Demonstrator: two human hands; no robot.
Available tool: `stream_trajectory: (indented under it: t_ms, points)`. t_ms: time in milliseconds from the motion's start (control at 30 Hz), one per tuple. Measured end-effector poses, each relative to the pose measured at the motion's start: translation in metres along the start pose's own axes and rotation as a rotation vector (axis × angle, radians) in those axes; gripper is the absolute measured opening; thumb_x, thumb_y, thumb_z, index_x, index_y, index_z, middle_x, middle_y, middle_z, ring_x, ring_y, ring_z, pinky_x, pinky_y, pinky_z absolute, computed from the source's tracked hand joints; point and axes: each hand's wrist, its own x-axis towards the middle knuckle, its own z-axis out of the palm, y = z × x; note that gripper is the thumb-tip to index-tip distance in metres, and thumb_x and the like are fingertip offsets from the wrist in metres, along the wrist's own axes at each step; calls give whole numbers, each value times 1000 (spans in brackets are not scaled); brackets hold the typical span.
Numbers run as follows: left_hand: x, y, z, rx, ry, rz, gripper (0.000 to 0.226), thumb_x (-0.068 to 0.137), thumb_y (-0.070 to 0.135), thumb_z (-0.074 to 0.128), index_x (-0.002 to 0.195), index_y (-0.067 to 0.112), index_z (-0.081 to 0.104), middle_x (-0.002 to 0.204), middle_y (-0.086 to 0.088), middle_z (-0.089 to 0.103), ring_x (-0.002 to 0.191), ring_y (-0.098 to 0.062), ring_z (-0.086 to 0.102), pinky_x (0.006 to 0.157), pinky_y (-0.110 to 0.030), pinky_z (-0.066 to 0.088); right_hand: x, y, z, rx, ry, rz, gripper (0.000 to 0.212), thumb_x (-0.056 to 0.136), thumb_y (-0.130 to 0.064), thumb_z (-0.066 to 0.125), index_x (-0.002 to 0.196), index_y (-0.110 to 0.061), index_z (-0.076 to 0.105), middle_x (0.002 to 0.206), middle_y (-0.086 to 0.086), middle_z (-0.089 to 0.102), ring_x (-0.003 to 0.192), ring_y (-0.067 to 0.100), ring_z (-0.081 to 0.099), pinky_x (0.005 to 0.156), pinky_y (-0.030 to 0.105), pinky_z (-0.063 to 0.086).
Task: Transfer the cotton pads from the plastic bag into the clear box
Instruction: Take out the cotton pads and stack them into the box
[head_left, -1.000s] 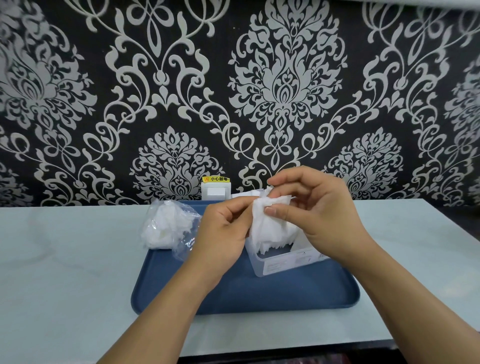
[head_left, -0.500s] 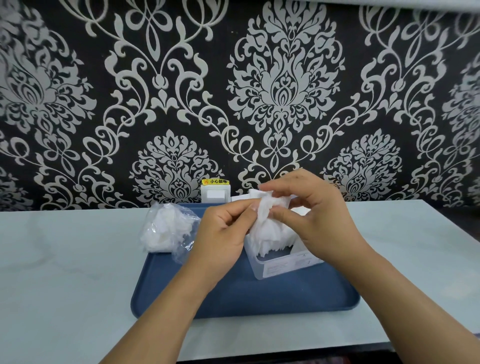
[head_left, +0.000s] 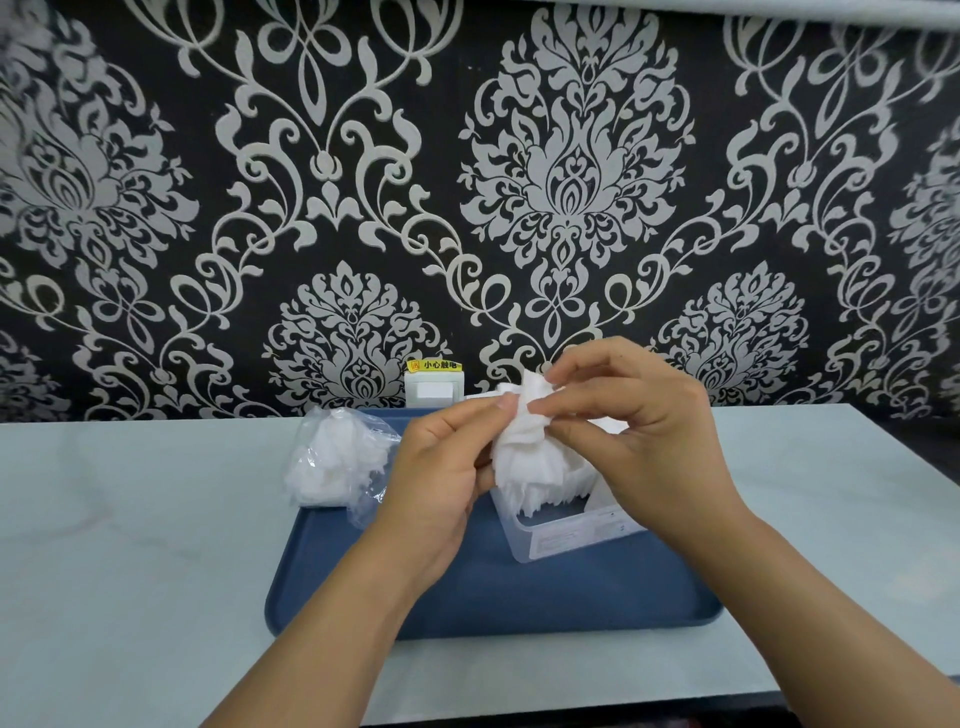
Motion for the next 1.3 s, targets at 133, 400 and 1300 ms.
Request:
stream_trajectory:
  t_ms: [133,400,1300]
  points:
    - [0,1,-3,-4,-13,-35,44,66,33,76,99,5,79,96,-12,78,82,-18,73,71,-26,58,-1,1,0,24,2,-9,15,78,-2,79,86,-14,82,103,5,68,92,14,66,83,21,54]
    - [1,0,-5,-43,-16,-56,42,69,29,76,102,3,77,96,-12,77,88,-21,72,81,-33,58,-4,1,1,-14,35,-29,16,76,2,82,84,-12,82,93,6,70,87,6,66,78,15,49]
    - [4,-7,-9,204,40,74,22,95,5,60,97,11,81,100,-14,79,90,-22,71,80,-35,56,2,-3,-4,38,-29,149,44,75,-4,84,108,-28,69,102,-7,63,93,14,63,75,26,57]
